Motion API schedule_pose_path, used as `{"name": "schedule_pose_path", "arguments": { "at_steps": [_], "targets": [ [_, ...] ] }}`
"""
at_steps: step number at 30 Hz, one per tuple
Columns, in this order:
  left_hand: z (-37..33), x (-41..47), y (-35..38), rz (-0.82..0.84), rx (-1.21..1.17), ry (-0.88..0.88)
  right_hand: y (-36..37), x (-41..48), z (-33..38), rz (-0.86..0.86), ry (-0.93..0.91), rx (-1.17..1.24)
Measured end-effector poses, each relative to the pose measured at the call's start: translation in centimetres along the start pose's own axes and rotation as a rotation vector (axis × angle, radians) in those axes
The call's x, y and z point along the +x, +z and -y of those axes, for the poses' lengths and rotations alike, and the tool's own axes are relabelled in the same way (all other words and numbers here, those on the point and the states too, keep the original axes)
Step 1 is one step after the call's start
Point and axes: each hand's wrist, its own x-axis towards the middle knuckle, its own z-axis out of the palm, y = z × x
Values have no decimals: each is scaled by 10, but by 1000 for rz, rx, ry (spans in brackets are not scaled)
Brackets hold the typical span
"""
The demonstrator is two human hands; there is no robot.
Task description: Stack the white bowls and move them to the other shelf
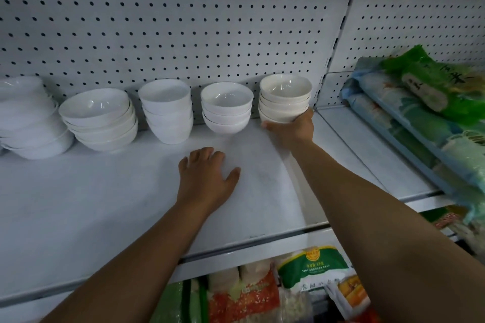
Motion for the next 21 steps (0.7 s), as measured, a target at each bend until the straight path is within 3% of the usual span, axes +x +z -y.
{"name": "schedule_pose_path", "arguments": {
  "at_steps": [14,18,21],
  "targets": [
    [-1,-3,-6,40,-108,-27,-29,-1,16,153,-17,-326],
    [9,-10,-24,66,-668,-186,-51,-51,5,236,-78,-517],
    [16,-29,-43,84,-744,-61,-65,-108,1,309,-204,-619]
  ]
}}
